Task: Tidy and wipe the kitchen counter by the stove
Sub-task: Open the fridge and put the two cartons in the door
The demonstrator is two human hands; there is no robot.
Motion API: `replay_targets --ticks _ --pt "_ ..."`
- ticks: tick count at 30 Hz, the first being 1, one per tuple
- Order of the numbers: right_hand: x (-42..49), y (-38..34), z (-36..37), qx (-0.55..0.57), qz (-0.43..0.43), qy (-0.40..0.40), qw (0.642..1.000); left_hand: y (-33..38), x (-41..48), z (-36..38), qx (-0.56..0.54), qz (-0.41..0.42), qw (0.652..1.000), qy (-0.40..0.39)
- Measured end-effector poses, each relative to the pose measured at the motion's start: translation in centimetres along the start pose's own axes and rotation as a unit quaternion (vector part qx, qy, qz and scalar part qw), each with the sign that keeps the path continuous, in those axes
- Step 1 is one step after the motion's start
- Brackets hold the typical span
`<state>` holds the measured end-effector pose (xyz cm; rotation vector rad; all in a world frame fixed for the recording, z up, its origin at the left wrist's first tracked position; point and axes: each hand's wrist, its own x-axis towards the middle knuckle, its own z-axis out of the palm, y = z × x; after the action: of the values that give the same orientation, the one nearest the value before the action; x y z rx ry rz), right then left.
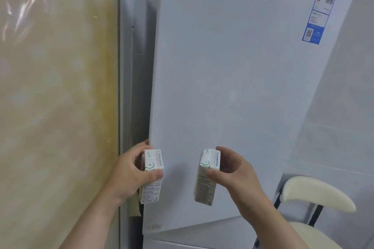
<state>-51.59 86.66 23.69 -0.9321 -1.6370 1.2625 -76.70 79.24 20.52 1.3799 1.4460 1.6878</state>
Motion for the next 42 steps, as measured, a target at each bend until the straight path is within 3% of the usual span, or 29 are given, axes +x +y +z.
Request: replay_targets --ticks 8,18,31,42 --pt "-7.5 -2.5 -2.2 -0.012 -0.016 -0.035 0.999 4.6 -9.0 2.1 -0.040 0.003 0.999 -0.036" --pt "-18.1 -6.3 -8.4 -0.009 -0.062 -0.048 0.997 8.5 -17.6 7.2 -0.004 -0.002 0.988 -0.153" --pt "-27.4 -7.6 -14.5 -0.008 -0.086 0.024 0.996 13.1 -22.5 12.1 0.004 0.006 0.981 -0.195" --pt "-29.7 -5.6 -17.9 -0.123 -0.091 0.086 0.985 15.0 -22.1 15.9 -0.014 0.016 0.968 -0.248"
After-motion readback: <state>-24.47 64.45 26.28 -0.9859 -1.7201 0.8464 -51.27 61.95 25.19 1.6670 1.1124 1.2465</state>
